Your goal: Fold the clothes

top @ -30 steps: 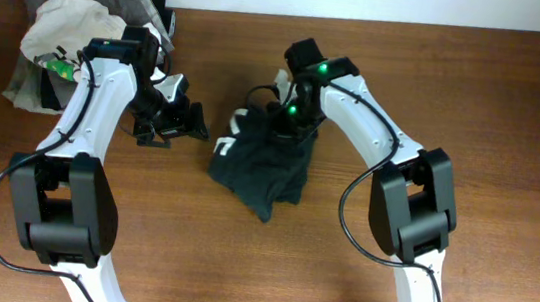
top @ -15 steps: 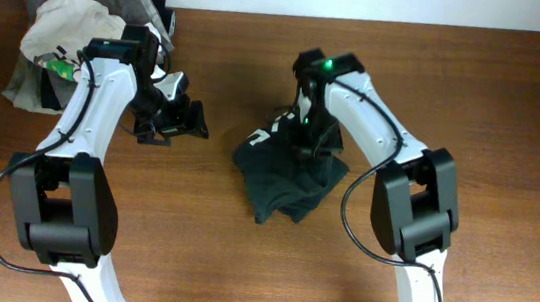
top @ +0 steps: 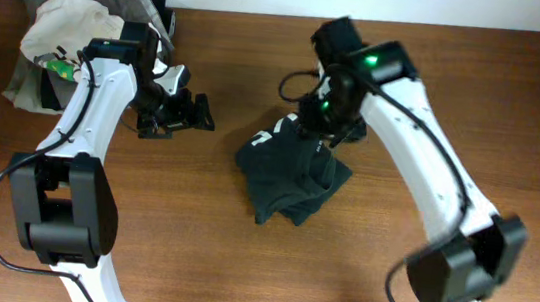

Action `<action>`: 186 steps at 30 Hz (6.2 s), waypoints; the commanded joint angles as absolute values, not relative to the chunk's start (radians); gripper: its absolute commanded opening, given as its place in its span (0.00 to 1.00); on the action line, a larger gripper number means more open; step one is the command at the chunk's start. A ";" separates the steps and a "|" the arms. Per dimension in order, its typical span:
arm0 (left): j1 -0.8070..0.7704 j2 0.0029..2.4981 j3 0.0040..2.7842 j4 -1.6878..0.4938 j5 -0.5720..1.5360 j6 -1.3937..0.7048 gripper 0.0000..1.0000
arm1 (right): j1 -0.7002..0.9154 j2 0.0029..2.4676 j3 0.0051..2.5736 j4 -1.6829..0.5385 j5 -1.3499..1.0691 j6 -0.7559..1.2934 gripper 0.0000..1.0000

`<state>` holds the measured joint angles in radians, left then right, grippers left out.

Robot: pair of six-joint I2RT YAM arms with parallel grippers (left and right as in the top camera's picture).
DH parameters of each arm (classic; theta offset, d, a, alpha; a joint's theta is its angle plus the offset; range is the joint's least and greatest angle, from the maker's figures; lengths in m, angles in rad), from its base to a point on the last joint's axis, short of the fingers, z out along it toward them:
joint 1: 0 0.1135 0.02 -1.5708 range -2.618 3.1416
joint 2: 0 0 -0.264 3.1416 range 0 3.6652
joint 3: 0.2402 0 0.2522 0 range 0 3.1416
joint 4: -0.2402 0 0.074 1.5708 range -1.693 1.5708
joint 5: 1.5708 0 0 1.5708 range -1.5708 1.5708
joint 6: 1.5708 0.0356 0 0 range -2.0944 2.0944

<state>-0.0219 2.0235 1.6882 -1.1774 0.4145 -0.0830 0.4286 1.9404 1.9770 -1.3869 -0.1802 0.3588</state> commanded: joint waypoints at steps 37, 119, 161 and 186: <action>-0.215 2.118 1.683 -0.860 0.752 0.023 0.99 | 0.213 1.646 1.743 -1.364 -0.302 0.249 0.95; 0.358 2.668 2.521 -0.745 0.185 -0.273 0.07 | 0.216 1.581 1.741 -1.549 -0.223 0.241 0.92; 0.282 2.631 2.579 -0.786 0.112 -0.200 0.01 | 0.216 1.581 1.741 -1.552 -0.223 0.241 0.91; 0.155 2.629 2.657 -0.963 0.110 -0.110 0.07 | 0.216 1.581 1.741 -1.513 -0.223 0.244 0.91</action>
